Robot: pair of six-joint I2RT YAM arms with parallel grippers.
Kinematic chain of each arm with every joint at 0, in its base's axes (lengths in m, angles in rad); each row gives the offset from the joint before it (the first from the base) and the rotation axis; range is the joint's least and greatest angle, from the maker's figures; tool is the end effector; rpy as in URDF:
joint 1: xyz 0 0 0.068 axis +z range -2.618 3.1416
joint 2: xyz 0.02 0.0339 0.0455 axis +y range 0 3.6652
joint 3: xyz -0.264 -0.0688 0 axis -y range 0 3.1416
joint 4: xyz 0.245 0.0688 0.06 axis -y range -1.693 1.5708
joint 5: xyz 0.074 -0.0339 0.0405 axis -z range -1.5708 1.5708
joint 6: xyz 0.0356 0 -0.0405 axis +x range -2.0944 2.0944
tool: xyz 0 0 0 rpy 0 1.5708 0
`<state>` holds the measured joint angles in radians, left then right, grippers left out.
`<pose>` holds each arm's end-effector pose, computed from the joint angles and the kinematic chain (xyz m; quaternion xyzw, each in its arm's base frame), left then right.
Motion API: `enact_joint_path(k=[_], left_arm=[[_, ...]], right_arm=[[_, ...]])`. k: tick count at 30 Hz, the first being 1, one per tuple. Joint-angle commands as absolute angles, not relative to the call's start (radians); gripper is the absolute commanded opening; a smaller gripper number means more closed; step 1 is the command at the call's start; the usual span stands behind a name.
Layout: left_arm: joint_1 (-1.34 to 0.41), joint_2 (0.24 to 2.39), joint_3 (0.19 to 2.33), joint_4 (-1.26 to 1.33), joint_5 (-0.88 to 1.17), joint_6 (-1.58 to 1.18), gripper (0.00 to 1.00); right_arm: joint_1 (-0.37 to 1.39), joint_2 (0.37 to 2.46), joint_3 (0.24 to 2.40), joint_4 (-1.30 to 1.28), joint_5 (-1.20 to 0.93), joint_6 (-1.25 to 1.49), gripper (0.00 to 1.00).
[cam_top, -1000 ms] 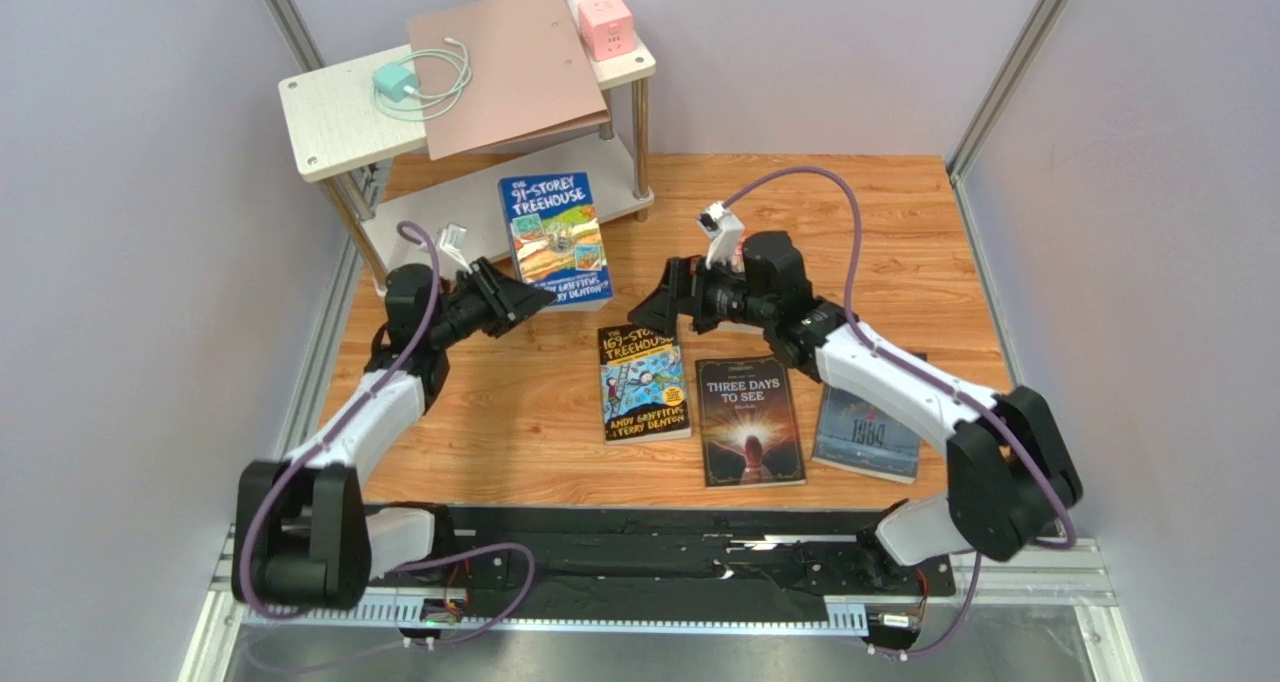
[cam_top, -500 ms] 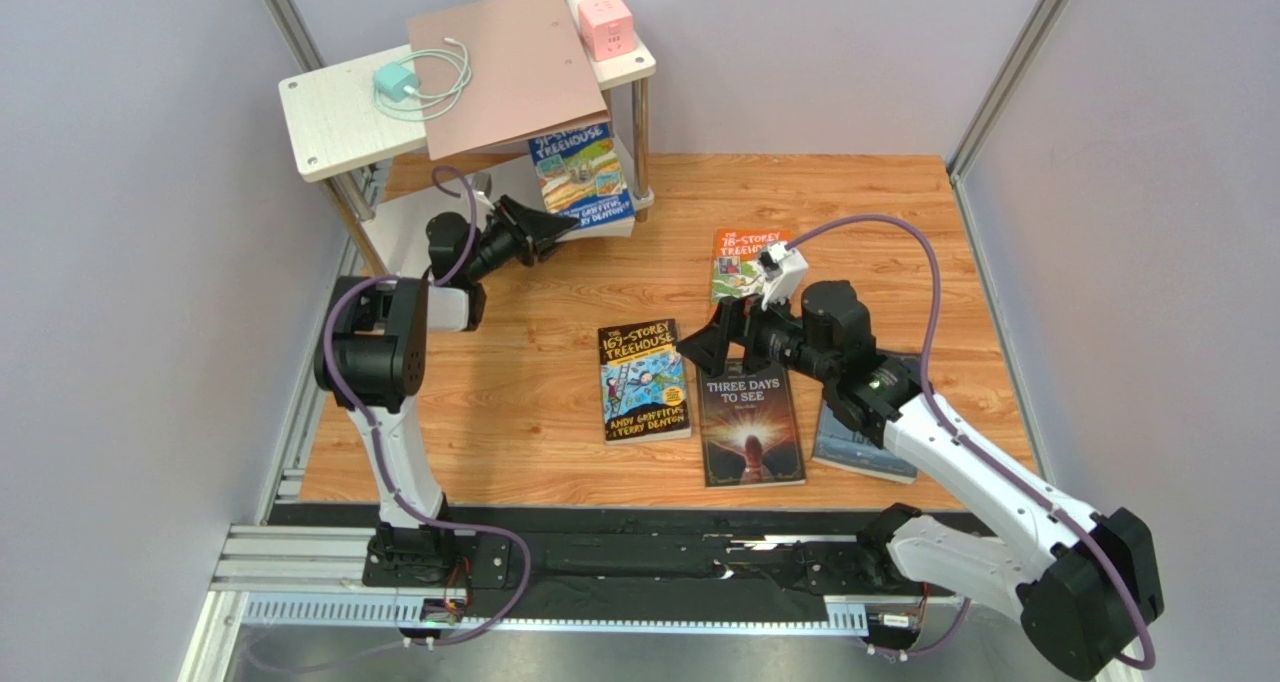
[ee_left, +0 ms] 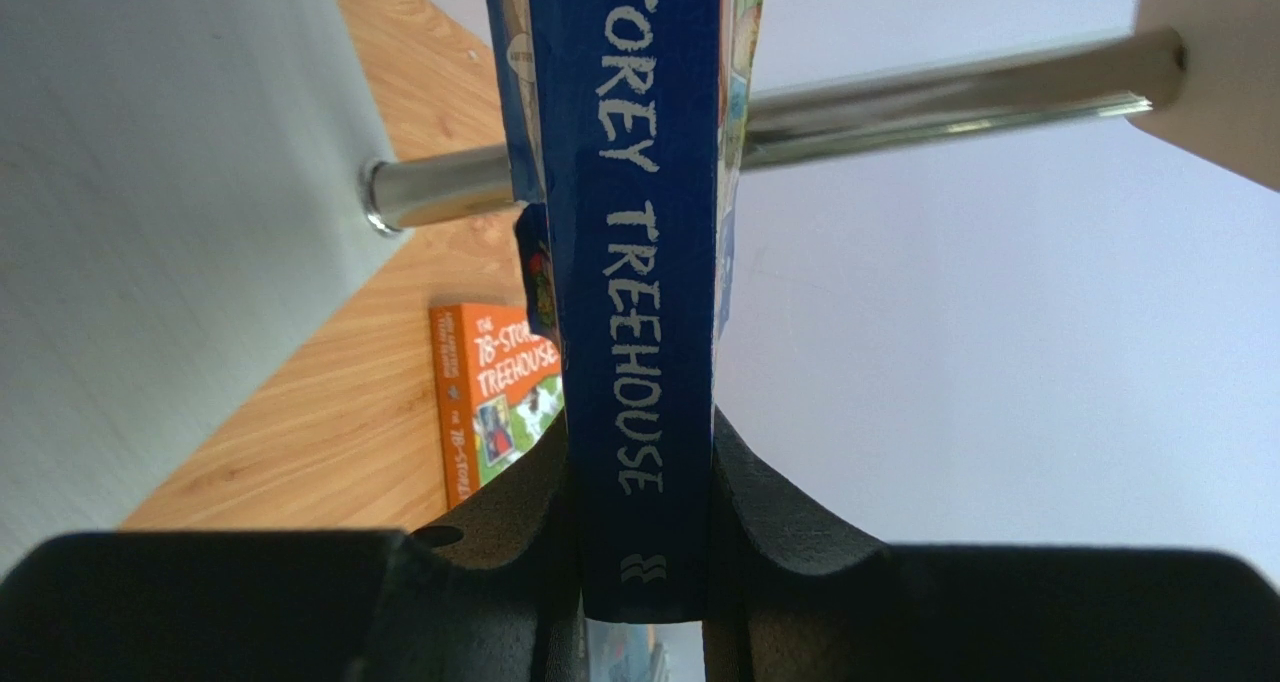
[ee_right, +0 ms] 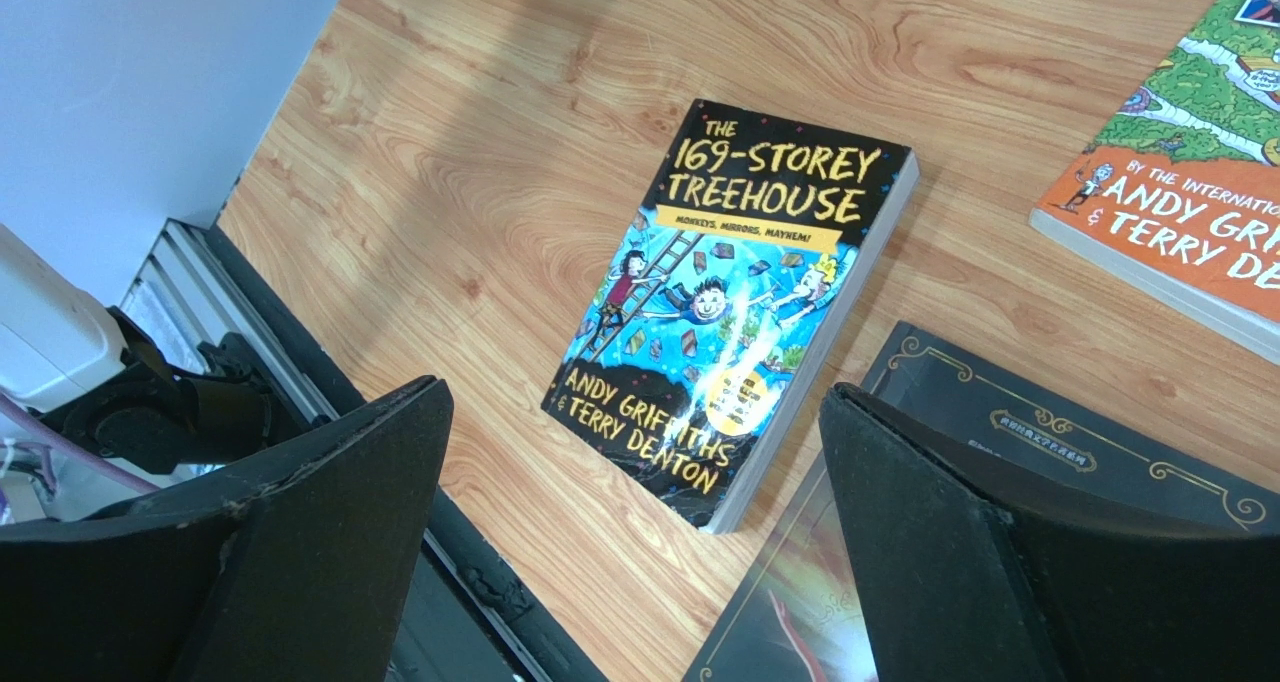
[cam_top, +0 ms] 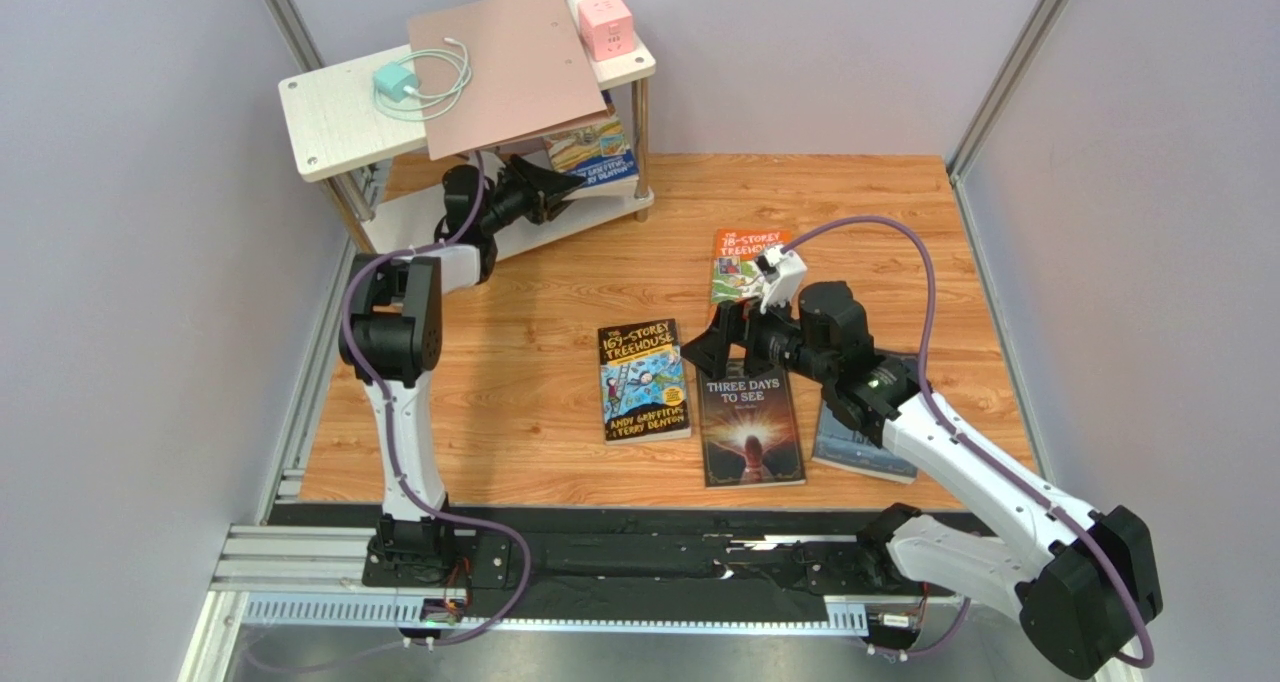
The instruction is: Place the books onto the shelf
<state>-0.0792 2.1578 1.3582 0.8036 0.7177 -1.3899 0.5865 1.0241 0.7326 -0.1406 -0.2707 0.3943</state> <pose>0.4775 -0.0614 0.1998 -0.2054 0.6755 -0.6286 0.3262 0.1888 0.1369 0.2807 -0.1525 0.8237 0.3518 0.4177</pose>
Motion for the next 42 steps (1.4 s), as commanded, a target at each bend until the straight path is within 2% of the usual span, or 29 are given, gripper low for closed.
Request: enact_joint_path(k=[1, 12, 19, 22, 23, 25, 26, 34, 42], left_arm=[[-0.087, 2.169, 1.445, 0.738, 0.686, -1.313, 0.0], [-0.107, 2.233, 1.511, 0.6, 0.627, -1.269, 0.0], [-0.107, 2.246, 1.629, 0.353, 0.6, -1.18, 0.12], [-0.107, 2.243, 1.672, 0.243, 0.588, -1.141, 0.28], [-0.107, 2.241, 1.683, 0.207, 0.575, -1.12, 0.46], [-0.107, 2.221, 1.689, 0.132, 0.557, -1.097, 0.47], [-0.107, 2.214, 1.683, 0.123, 0.533, -1.083, 0.91], [-0.107, 2.171, 1.651, 0.005, 0.456, -1.058, 0.92], [-0.112, 2.131, 1.678, -0.368, 0.26, -1.037, 0.92]], right_arm=[[0.584, 1.032, 0.738, -0.15, -0.261, 0.357, 1.0], [0.586, 1.037, 0.741, -0.15, -0.267, 0.347, 1.0], [0.584, 1.052, 0.736, -0.146, -0.278, 0.351, 1.0], [0.584, 1.054, 0.729, -0.137, -0.284, 0.357, 1.0], [0.586, 1.054, 0.724, -0.135, -0.282, 0.359, 1.0], [0.584, 1.051, 0.719, -0.13, -0.287, 0.364, 1.0], [0.584, 1.049, 0.715, -0.126, -0.291, 0.365, 1.0], [0.584, 1.039, 0.713, -0.124, -0.302, 0.373, 1.0], [0.586, 1.043, 0.7, -0.115, -0.318, 0.382, 1.0]])
